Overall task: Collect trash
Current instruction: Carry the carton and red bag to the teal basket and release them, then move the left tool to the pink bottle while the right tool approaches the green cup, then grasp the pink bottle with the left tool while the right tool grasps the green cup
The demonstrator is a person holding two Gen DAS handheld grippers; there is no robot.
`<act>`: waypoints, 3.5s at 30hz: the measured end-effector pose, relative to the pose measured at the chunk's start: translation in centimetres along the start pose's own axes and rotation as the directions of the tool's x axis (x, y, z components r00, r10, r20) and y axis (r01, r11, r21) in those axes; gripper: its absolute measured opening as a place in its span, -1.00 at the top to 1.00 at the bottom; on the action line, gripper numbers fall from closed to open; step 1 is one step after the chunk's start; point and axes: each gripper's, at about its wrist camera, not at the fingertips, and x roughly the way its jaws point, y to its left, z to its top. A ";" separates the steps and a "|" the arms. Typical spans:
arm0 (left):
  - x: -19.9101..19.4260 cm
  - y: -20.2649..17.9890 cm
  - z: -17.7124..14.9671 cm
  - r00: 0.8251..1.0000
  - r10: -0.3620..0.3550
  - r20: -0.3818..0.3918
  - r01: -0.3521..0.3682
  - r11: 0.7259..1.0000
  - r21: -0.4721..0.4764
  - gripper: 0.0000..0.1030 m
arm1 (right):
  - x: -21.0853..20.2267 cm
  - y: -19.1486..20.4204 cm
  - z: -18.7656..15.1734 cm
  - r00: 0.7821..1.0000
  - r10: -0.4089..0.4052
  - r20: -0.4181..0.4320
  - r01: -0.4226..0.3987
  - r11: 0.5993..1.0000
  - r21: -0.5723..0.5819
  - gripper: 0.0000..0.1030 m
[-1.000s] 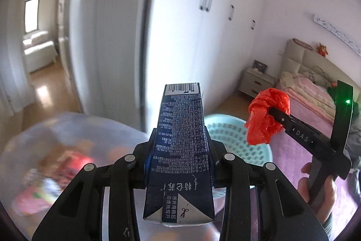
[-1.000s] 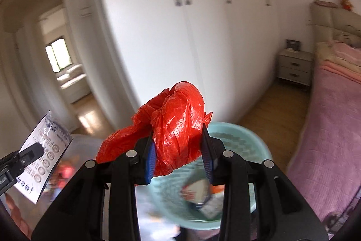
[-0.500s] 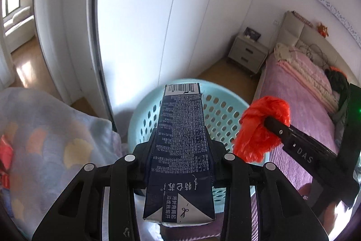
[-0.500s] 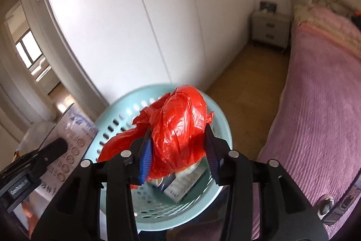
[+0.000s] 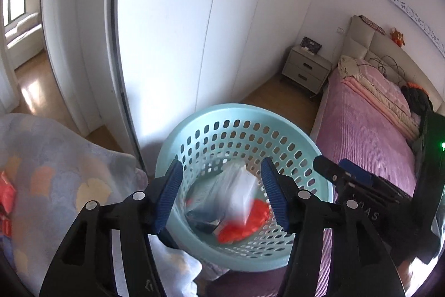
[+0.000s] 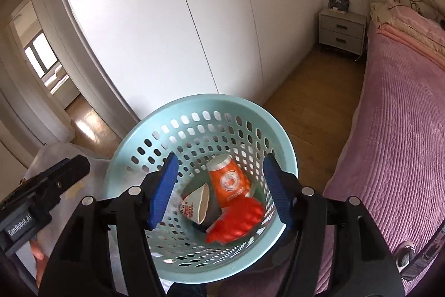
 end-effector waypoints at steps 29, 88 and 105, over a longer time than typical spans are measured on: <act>-23.8 19.5 -7.1 0.925 0.286 0.250 -0.208 0.932 -0.296 -0.26 | -7.7 22.7 -6.7 0.933 0.360 -0.006 -0.339 0.873 -0.349 -0.17; -25.5 31.4 -18.9 0.944 0.306 0.121 -0.220 0.860 -0.460 -0.30 | -11.9 30.0 -19.8 0.768 0.553 -0.323 -0.638 0.613 -0.466 0.10; -32.5 22.4 -26.7 0.940 0.342 -0.006 -0.273 0.739 -0.615 -0.56 | -10.4 27.6 -19.5 0.735 0.576 -0.357 -0.677 0.603 -0.421 -0.08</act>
